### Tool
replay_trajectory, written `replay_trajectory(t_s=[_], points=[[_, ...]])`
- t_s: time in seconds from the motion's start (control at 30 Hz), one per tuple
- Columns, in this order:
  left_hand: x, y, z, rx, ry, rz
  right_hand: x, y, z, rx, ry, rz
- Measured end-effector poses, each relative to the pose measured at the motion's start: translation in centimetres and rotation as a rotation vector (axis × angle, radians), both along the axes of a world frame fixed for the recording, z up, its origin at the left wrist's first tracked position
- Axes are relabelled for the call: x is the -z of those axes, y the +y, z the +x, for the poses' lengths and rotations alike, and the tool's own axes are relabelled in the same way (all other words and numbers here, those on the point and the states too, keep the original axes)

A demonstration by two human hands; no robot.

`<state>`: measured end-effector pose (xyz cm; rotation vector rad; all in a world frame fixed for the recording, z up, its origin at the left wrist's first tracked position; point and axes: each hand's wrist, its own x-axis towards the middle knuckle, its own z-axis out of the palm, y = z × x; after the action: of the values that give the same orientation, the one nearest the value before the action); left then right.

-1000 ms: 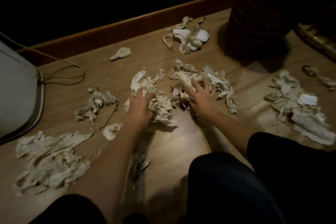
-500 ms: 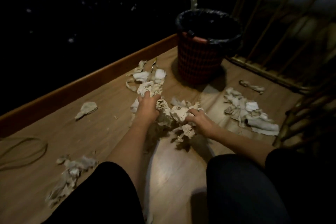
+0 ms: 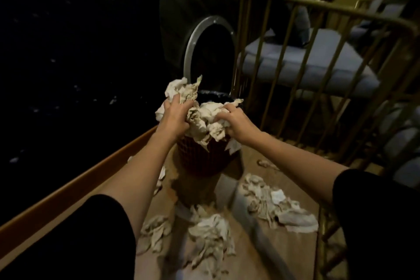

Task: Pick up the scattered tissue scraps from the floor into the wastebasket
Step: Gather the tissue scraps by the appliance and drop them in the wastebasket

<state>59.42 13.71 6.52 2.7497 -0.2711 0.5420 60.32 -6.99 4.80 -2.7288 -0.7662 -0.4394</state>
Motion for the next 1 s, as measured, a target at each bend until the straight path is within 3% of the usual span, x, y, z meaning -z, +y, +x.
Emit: replay_trajectory(t_s=[0.13,0.27,0.33,0.43,0.53,0.6,0.67,0.77,0.87,0.93,1.0], points=[[-1.1,-2.4,5.7,0.005,-0.04,-0.052,-2.0,0.2,6.4,0.055,-0.01,0.062],[1.0,-4.1,10.0,0.023,-0.035,-0.091,0.3,0.5,11.4,0.128,0.019,0.208],[2.4,-4.7,11.2,0.02,0.044,-0.066,2.1,0.6,13.1,0.174,0.055,0.239],[4.9,-5.0,12.3,0.045,0.259,0.025,4.9,0.6,14.6,0.182,0.26,0.12],[6.8,-5.3,12.3,-0.078,0.372,0.055,6.2,0.2,14.3,0.181,0.345,0.028],[7.3,-5.8,11.7,-0.178,0.255,-0.011,6.4,-0.1,13.7,0.209,0.36,0.141],[7.4,-6.3,10.6,-0.17,0.02,-0.072,6.5,-0.4,12.7,0.223,0.297,0.342],[7.4,-7.5,8.1,0.001,-0.288,-0.068,7.5,-2.0,10.3,0.256,-0.025,0.647],[10.0,-9.9,4.9,0.193,-0.335,-0.082,12.4,-5.3,7.2,0.365,-0.127,0.833],[13.6,-11.4,2.7,0.269,-0.211,-0.069,18.4,-7.7,5.0,0.491,0.032,0.787],[18.2,-12.2,0.5,0.272,0.014,0.036,23.8,-9.8,2.3,0.645,0.36,0.621]])
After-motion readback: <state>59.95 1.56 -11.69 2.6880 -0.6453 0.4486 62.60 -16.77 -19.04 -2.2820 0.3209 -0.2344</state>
